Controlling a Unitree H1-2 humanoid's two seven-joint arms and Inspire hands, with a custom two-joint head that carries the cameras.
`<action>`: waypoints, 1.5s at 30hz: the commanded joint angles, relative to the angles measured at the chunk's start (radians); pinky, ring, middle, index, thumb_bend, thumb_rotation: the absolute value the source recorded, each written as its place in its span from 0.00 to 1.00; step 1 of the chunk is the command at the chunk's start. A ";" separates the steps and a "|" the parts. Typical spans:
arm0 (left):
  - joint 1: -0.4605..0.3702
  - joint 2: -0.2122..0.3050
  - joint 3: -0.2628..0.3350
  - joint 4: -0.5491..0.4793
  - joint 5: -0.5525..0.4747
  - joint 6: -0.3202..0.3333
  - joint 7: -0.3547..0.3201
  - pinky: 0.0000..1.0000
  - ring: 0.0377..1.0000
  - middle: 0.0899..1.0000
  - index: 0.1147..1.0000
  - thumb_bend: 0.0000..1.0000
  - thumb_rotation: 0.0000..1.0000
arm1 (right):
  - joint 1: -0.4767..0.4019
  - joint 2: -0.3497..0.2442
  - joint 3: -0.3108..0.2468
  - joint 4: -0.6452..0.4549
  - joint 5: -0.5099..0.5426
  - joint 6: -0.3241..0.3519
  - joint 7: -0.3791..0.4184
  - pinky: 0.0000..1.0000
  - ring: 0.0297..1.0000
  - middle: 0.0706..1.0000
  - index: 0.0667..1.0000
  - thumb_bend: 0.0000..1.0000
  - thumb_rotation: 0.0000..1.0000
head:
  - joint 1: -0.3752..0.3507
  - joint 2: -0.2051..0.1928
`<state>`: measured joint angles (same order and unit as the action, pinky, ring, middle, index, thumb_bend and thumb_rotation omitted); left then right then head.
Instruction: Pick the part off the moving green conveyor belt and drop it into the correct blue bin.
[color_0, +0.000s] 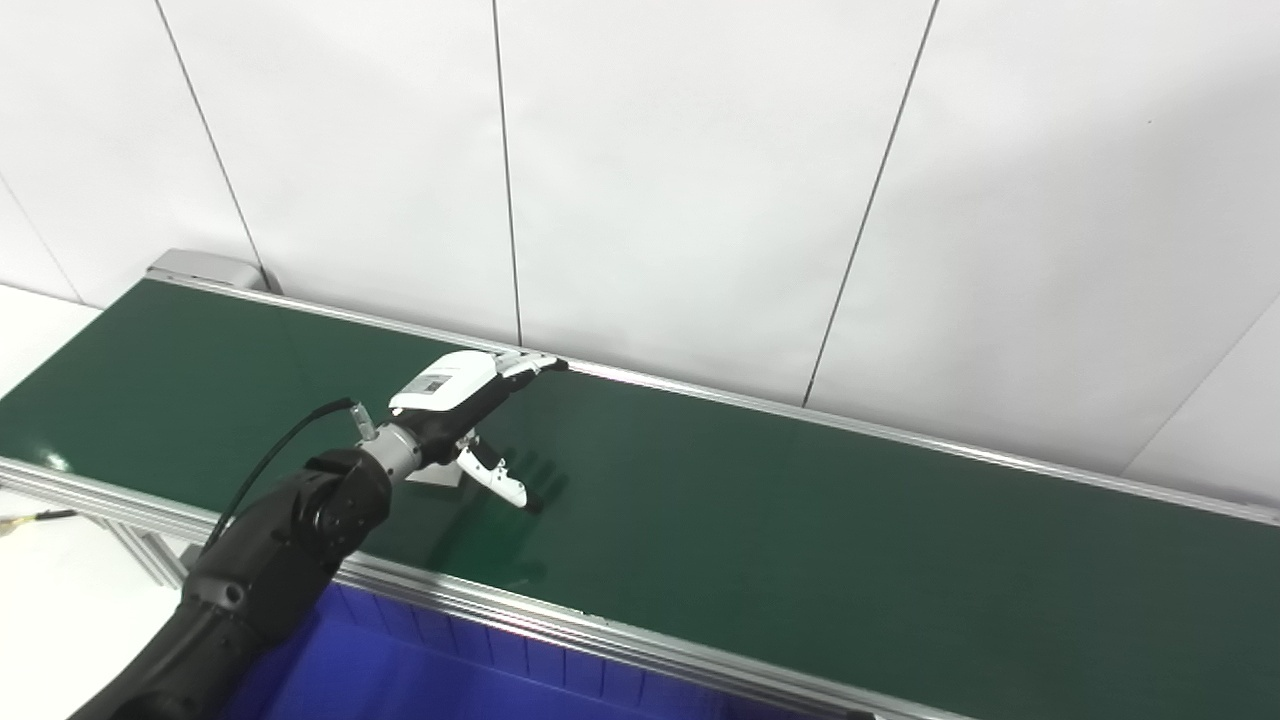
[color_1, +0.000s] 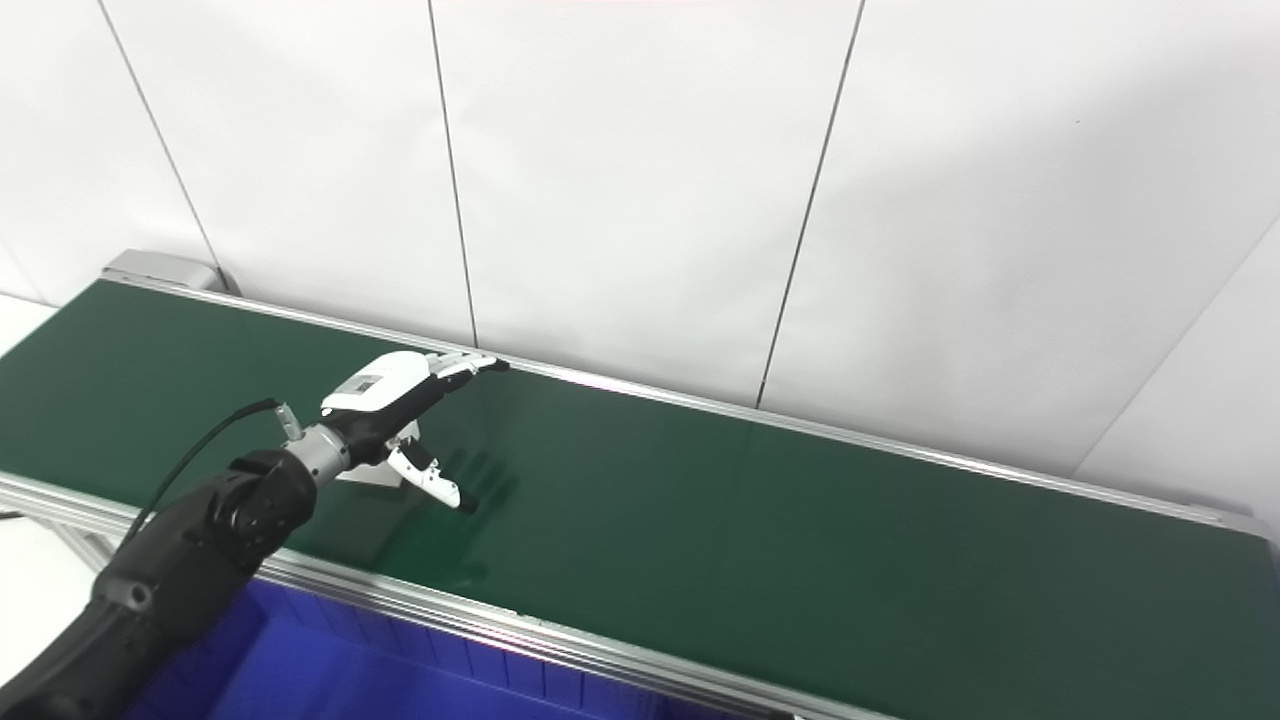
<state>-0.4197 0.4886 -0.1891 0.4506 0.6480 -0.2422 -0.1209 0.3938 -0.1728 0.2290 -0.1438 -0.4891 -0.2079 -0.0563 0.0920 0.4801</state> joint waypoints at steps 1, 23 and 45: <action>-0.055 0.036 -0.002 -0.008 0.014 0.018 0.014 1.00 0.98 0.96 0.94 1.00 0.20 | -0.002 0.002 -0.003 -0.020 0.007 -0.059 -0.021 0.62 0.76 0.80 0.81 1.00 0.26 | 0.001 0.002; -0.082 0.062 -0.093 0.080 0.056 0.111 -0.013 1.00 1.00 1.00 0.97 1.00 0.13 | -0.012 0.002 -0.006 -0.015 0.007 -0.056 -0.018 0.63 0.76 0.80 0.81 1.00 0.27 | 0.006 0.002; -0.069 0.008 -0.095 0.079 -0.001 0.169 0.033 0.32 0.37 0.42 0.46 0.50 0.00 | 0.003 0.007 -0.010 -0.030 0.002 -0.055 -0.023 0.61 0.75 0.80 0.82 1.00 0.29 | 0.008 0.017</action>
<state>-0.4701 0.4778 -0.2936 0.5525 0.6460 -0.0846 -0.0971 0.3940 -0.1712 0.2239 -0.1440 -0.4885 -0.2163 -0.0563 0.0997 0.4955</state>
